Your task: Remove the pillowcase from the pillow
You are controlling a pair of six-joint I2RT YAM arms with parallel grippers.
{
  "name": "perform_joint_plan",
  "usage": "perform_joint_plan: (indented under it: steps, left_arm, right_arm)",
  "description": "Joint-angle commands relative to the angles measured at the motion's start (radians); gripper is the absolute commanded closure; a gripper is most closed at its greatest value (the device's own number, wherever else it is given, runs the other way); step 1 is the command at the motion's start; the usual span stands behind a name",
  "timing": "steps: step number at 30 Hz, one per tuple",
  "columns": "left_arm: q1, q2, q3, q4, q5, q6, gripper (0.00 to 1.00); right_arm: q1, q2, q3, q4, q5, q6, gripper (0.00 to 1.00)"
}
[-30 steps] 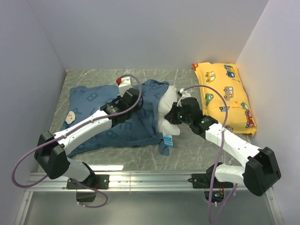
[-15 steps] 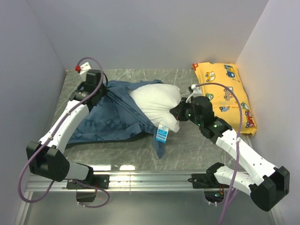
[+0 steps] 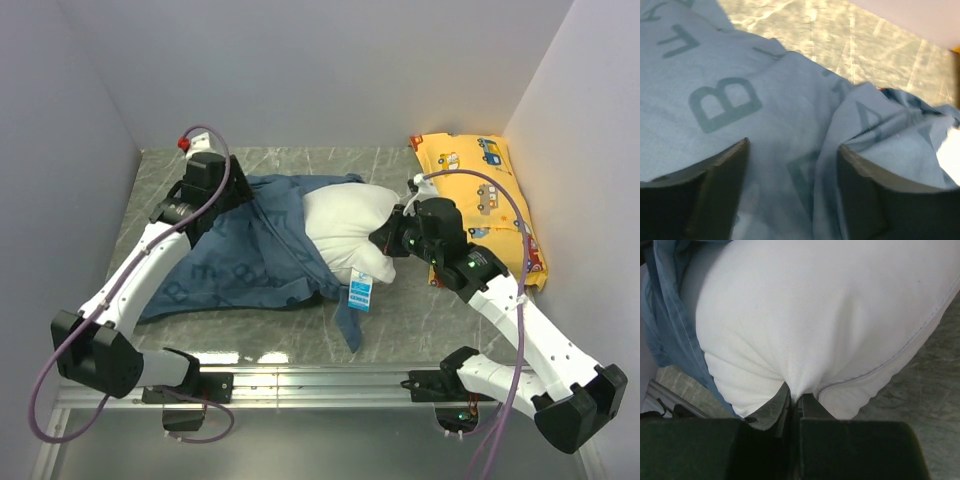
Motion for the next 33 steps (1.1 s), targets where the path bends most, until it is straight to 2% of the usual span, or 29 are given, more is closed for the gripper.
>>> perform_joint_plan:
  steps: [1,7,11,14,20,25,27,30,32,33]
  left_arm:
    - [-0.034,-0.117,0.016,0.045,-0.002,0.038,0.20]
    - [-0.110,-0.299,-0.110,-0.008,-0.057,0.033,0.14]
    - [-0.141,-0.396,-0.205,-0.020,0.002,-0.003,0.13]
    - [-0.228,-0.450,-0.299,-0.003,0.039,-0.049,0.13]
    - [-0.405,-0.536,-0.524,0.093,0.039,-0.166,0.12]
    - [-0.469,-0.573,-0.630,0.176,-0.011,-0.229,0.12]
    - [-0.489,-0.586,-0.687,0.280,0.015,-0.238,0.14]
    - [-0.495,-0.582,-0.724,0.344,-0.019,-0.256,0.21]
    - [-0.495,-0.544,-0.706,0.274,-0.071,-0.273,0.40]
    - [-0.497,-0.531,-0.677,0.232,-0.144,-0.284,0.62]
  right_arm:
    - [0.008,0.005,0.102,0.004,0.066,-0.032,1.00]
    - [0.024,0.030,0.127,-0.017,0.119,-0.039,1.00]
    - [0.036,0.062,0.148,-0.028,0.127,-0.043,1.00]
    - [0.048,0.074,0.156,-0.028,0.139,-0.043,1.00]
    - [0.070,0.091,0.173,-0.047,0.159,-0.051,1.00]
    - [0.080,0.102,0.182,-0.054,0.168,-0.051,1.00]
    - [0.088,0.102,0.187,-0.059,0.175,-0.051,1.00]
    - [0.091,0.101,0.194,-0.068,0.184,-0.052,1.00]
    - [0.093,0.094,0.199,-0.077,0.191,-0.057,1.00]
    - [0.091,0.094,0.207,-0.080,0.196,-0.059,1.00]
